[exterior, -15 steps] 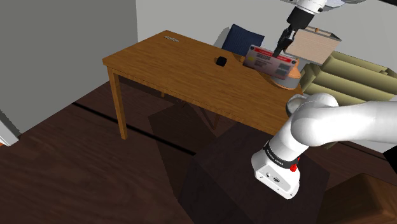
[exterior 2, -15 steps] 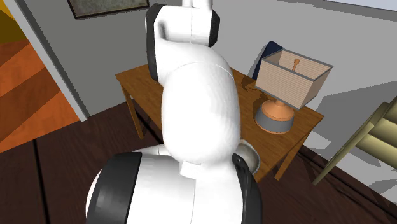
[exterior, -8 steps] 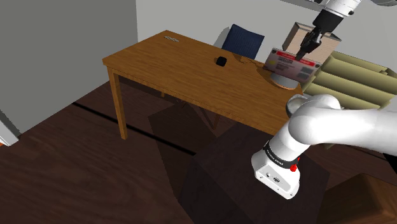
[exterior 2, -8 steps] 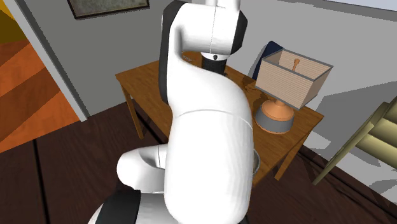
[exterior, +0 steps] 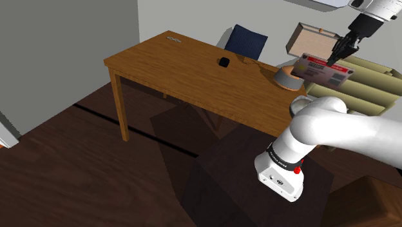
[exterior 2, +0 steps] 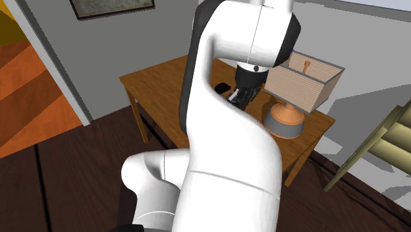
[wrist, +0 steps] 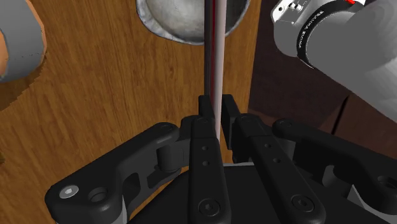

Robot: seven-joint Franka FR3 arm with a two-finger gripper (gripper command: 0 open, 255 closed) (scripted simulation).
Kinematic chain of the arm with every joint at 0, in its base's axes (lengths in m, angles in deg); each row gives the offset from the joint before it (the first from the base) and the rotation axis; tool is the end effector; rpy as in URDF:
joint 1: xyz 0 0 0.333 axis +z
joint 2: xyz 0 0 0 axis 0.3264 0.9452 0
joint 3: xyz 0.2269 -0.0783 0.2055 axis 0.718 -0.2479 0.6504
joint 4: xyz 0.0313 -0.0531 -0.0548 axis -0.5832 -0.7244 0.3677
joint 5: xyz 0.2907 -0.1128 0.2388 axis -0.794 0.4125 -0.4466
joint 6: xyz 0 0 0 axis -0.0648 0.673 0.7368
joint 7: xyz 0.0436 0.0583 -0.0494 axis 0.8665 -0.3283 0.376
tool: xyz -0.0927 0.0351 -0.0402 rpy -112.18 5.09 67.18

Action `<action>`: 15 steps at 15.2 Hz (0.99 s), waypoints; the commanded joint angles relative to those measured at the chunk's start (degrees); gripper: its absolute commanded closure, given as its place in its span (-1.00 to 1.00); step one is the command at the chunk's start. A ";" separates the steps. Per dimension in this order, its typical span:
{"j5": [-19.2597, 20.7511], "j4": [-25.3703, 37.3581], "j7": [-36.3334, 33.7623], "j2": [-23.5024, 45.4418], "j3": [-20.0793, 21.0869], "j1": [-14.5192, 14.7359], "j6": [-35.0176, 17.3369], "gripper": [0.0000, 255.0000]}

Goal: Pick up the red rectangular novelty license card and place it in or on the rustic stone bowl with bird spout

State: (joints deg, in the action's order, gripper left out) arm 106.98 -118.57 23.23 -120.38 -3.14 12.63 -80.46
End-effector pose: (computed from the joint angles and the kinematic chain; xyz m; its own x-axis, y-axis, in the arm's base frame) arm 0.0752 -0.2581 0.5990 0.8917 0.4414 0.1002 0.4438 -0.8961 -0.0016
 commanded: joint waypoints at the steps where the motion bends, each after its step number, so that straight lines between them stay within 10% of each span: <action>1: 1.86 1.71 2.72 -1.20 -1.27 -0.91 2.32 1.00; 15: 9.52 -2.00 8.25 -7.42 -7.51 -4.10 2.68 1.00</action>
State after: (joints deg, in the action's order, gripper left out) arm 116.11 -119.74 31.53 -127.35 -10.27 8.73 -77.35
